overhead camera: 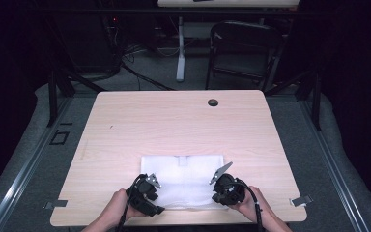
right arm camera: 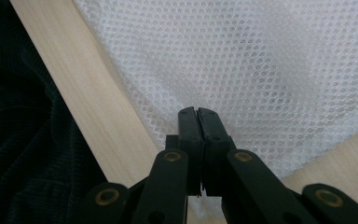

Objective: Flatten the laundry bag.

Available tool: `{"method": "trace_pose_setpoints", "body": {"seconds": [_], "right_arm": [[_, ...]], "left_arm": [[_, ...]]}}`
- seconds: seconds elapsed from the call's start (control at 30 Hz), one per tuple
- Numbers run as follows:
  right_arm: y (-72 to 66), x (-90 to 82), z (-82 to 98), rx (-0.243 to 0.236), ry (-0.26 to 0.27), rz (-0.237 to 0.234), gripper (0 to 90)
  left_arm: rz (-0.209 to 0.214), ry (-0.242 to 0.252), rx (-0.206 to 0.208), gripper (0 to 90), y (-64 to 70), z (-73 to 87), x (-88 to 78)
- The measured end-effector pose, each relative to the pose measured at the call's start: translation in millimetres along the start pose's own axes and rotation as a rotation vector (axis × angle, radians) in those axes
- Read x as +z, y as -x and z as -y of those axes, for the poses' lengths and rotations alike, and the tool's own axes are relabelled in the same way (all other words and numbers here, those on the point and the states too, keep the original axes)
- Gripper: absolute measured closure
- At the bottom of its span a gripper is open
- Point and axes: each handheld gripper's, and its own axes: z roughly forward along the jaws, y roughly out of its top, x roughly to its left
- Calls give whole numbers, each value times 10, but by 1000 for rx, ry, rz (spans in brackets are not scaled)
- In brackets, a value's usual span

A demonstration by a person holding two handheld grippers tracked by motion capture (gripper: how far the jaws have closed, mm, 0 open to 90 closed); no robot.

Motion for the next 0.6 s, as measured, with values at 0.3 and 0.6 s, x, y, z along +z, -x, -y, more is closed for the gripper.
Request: {"method": "trace_pose_setpoints", "body": {"seconds": [0.3,0.6], "right_arm": [[-2,-127,-21,27,77,2,897],[27,-226,-43,41,110,4,898]], "left_arm": [[-28,66,22,384,62,-57,-59],[-51,103,55,408,112,-182,-61]]}}
